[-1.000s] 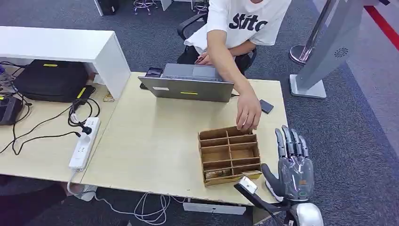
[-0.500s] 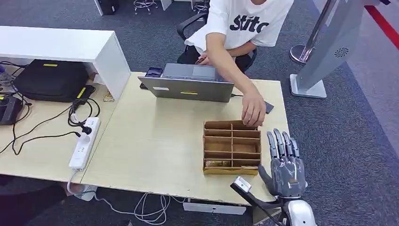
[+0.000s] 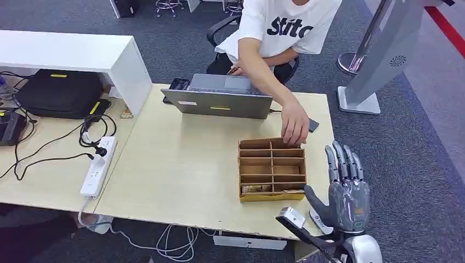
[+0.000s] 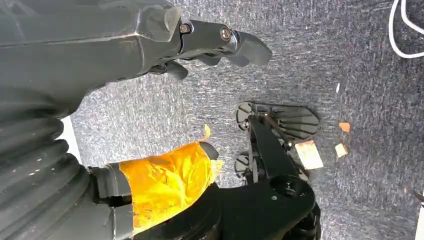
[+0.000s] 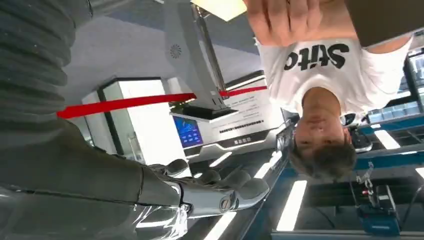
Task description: Pass the card to the sensor for recognition and then transmit it.
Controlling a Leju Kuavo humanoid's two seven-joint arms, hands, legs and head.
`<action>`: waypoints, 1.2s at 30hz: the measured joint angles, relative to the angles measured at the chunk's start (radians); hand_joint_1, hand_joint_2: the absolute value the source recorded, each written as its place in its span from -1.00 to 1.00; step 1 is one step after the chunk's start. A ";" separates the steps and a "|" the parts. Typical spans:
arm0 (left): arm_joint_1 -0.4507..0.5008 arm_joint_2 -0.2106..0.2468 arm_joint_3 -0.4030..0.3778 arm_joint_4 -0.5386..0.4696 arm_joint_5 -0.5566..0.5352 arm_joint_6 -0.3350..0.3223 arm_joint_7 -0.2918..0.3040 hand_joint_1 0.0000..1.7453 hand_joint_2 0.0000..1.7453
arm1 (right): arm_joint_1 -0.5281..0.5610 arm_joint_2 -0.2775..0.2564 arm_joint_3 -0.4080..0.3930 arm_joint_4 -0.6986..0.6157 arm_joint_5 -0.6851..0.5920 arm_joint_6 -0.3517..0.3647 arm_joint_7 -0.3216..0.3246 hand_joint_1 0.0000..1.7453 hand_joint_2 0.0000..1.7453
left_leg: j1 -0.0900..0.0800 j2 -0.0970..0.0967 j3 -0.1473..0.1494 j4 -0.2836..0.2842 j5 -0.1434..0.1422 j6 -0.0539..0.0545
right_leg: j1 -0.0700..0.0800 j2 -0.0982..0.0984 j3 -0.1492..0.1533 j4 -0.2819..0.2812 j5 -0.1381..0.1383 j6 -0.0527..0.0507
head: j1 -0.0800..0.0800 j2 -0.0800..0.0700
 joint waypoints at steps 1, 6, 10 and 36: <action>0.000 0.000 0.000 0.000 0.000 0.000 0.000 -1.00 1.00 | 0.003 0.000 0.002 -0.008 0.004 0.007 -0.005 -1.00 1.00 | 0.000 0.000 0.000 0.000 0.000 0.000 | 0.000 0.000 0.000 0.000 0.000 0.000 | 0.000 0.000; 0.000 0.000 0.000 0.000 -0.002 -0.006 0.000 -1.00 1.00 | 0.005 -0.036 0.054 0.021 0.037 0.047 -0.013 -1.00 1.00 | 0.000 0.000 0.000 0.000 0.000 0.000 | 0.000 0.000 0.000 0.000 0.000 0.000 | 0.000 0.000; 0.000 0.000 0.000 0.000 -0.002 -0.008 0.000 -1.00 1.00 | -0.006 -0.065 0.093 0.102 0.045 0.044 -0.003 -1.00 1.00 | 0.000 0.000 0.000 0.000 0.000 0.000 | 0.000 0.000 0.000 0.000 0.000 0.000 | 0.000 0.000; -0.001 0.004 -0.013 0.000 -0.023 -0.009 -0.002 -1.00 1.00 | -0.124 -0.098 0.109 0.455 0.145 0.009 0.109 -1.00 1.00 | 0.000 0.000 0.000 0.000 0.000 0.000 | 0.000 0.000 0.000 0.000 0.000 0.000 | 0.000 0.000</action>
